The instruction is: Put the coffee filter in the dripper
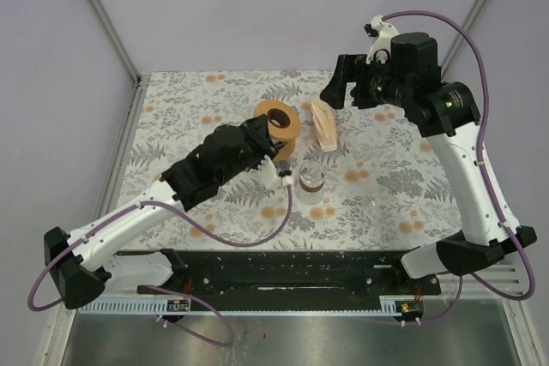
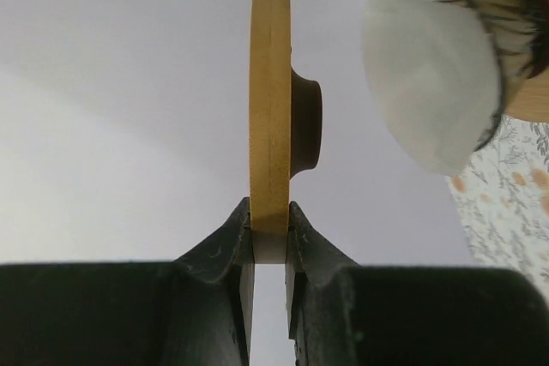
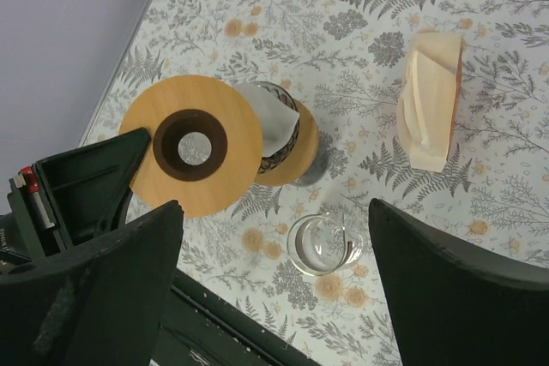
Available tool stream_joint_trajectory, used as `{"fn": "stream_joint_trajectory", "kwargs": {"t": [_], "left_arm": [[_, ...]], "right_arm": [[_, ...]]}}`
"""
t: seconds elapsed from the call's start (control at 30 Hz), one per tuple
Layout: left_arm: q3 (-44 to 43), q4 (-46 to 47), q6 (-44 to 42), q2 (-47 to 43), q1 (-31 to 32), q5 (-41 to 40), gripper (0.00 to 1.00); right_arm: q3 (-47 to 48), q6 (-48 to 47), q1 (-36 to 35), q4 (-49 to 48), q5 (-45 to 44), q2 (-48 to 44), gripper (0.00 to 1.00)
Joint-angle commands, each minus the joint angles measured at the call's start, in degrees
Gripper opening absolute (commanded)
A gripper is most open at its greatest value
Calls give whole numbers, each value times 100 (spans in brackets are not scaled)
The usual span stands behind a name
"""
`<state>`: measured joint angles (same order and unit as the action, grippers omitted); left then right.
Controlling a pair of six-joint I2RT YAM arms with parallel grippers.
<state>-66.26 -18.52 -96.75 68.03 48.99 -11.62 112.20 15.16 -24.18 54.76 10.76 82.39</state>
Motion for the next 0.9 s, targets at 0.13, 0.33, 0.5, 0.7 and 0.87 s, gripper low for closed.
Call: {"fn": "stream_joint_trajectory", "kwargs": {"t": [0.13, 0.33, 0.5, 0.7, 0.87], "left_arm": [[1773, 2546, -2392, -1292, 172, 1416, 0], [2117, 2889, -2577, -1406, 216, 1452, 0], [2100, 2916, -2560, -1415, 207, 1408, 0], [2091, 2986, -2516, -1450, 207, 1417, 0], [2135, 3039, -2524, -1477, 207, 1469, 0]], "right_arm": [[-154, -637, -464, 246, 207, -188, 95], [-497, -628, -842, -8, 294, 14, 94], [-463, -602, -1140, -89, 383, 295, 85], [-471, -602, -1150, -106, 365, 558, 84], [-419, -593, -1150, -115, 303, 787, 67]]}}
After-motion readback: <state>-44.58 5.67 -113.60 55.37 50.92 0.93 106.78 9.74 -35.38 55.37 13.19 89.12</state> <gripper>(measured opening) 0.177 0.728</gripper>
